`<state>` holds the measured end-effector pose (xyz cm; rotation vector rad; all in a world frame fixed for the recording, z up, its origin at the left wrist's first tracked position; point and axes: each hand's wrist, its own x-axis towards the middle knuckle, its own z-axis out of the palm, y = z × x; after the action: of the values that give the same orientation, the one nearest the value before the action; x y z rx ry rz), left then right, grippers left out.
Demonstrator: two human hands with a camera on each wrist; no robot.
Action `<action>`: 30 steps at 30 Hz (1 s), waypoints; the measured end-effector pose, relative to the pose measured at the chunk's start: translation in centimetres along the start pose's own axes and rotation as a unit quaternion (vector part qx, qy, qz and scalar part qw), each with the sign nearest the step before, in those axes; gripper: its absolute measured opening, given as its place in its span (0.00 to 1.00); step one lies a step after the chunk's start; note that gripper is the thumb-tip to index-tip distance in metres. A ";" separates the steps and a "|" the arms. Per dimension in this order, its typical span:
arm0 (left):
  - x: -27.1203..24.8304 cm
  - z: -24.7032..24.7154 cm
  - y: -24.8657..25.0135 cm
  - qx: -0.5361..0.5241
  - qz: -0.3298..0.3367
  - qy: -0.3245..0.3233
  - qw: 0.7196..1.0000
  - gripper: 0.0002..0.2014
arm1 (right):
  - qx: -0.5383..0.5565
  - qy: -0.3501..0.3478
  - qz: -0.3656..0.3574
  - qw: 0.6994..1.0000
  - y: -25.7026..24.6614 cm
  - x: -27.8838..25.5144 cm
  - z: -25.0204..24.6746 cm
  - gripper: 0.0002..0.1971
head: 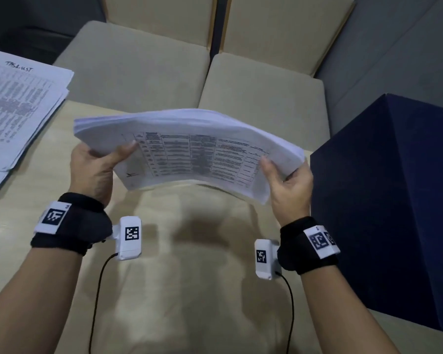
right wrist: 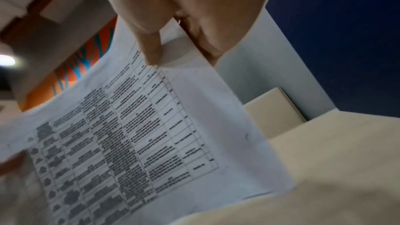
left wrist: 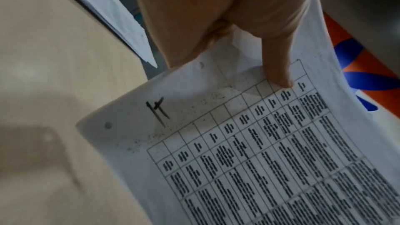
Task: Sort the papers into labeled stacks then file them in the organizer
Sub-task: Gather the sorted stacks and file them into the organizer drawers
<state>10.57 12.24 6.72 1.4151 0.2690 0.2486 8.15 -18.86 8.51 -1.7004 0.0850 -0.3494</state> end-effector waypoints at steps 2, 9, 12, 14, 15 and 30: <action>0.1 -0.6 -0.4 0.019 -0.007 -0.009 1.000 0.21 | -0.014 -0.002 0.025 1.000 0.8 -0.3 -0.3 0.19; -0.1 0.4 -2.8 0.048 -0.080 -0.022 0.995 0.16 | -0.013 -0.064 0.185 0.981 4.8 -1.9 -0.5 0.18; -0.6 0.6 -3.0 0.038 -0.072 -0.013 0.997 0.15 | -0.004 -0.059 0.170 0.984 4.8 -2.6 -0.8 0.15; -1.3 0.8 -3.8 0.065 -0.086 -0.018 0.994 0.14 | -0.039 -0.083 0.194 0.977 5.4 -3.5 -1.1 0.13; -1.8 0.8 -4.1 0.087 -0.095 -0.027 0.991 0.13 | -0.065 -0.101 0.211 0.970 5.4 -3.8 -1.3 0.11; -17.6 -0.9 3.6 0.104 -0.215 -0.154 0.959 0.17 | 0.098 -0.078 0.239 0.963 -4.3 -18.3 -9.1 0.19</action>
<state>-6.40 7.81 10.85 1.5390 0.3440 -0.3651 -12.37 -22.23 10.52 -1.4486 0.3266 0.1344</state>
